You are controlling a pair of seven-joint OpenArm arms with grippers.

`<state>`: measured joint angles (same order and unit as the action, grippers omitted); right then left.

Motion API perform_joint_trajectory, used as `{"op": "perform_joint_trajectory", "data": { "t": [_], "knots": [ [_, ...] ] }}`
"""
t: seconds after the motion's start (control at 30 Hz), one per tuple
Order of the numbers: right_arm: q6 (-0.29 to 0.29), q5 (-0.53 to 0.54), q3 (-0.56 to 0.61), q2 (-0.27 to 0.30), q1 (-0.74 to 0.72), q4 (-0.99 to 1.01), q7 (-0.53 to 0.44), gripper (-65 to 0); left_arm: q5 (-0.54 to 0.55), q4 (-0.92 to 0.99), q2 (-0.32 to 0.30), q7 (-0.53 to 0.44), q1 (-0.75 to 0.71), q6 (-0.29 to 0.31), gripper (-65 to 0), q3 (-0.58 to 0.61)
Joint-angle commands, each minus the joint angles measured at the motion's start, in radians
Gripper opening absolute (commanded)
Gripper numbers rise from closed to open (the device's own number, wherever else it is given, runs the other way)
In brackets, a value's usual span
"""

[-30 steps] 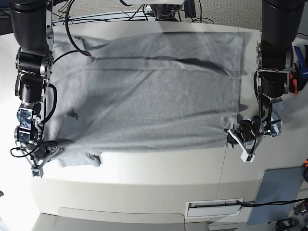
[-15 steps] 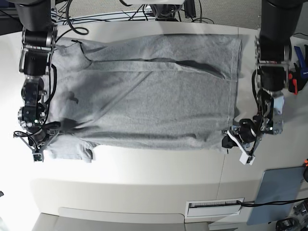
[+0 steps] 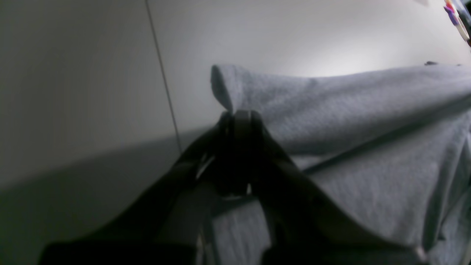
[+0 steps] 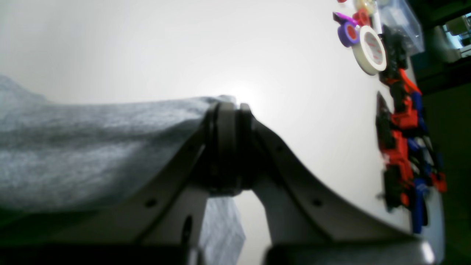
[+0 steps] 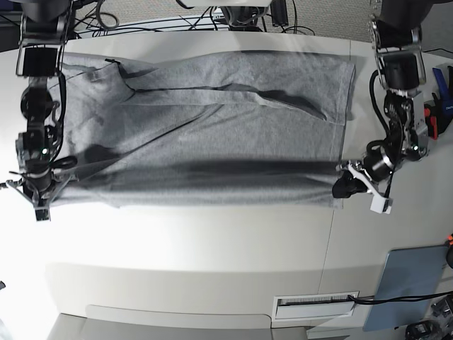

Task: Fold the T-shirt properly
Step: 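Lift that edge and fold it over onto the first fold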

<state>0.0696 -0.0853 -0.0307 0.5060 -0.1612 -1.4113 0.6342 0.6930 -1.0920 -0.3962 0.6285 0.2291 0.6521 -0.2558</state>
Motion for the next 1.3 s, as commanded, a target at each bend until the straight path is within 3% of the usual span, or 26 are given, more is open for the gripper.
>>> {"op": "perform_joint_trajectory", "data": {
  "t": [0.0,0.2,0.57,0.87,1.13,1.27],
  "knots": [
    [-0.026,-0.021,-0.01,0.026,-0.004,-0.044,-0.008,-65.0,0.019,-0.039,-0.019,-0.018,0.009,0.004,-65.0,-0.017],
    [-0.104,-0.09,-0.011,0.026,0.121,-0.186,0.025,-65.0,0.019,-0.169,-0.019,-0.015,-0.106,0.003,-65.0,-0.084],
    [-0.167,-0.157,-0.014,0.025,0.31,-0.343,0.097,-65.0,0.034,-0.317,-0.017,-0.014,-0.315,0.003,-65.0,-0.142],
    [-0.167,-0.132,-0.111,0.018,0.436,-0.378,0.099,-65.0,0.034,-0.355,-0.017,-0.014,-0.412,0.003,-65.0,-0.142],
    [-0.164,-0.125,-0.114,0.012,0.517,-0.378,0.101,-65.0,0.015,-0.355,-0.016,-0.006,-0.437,-0.016,-65.0,-0.142],
    [-0.164,-0.125,-0.114,-0.02,0.533,-0.378,0.109,-65.0,-0.005,-0.355,-0.016,0.008,-0.437,-0.026,-65.0,-0.142]
  ]
}}
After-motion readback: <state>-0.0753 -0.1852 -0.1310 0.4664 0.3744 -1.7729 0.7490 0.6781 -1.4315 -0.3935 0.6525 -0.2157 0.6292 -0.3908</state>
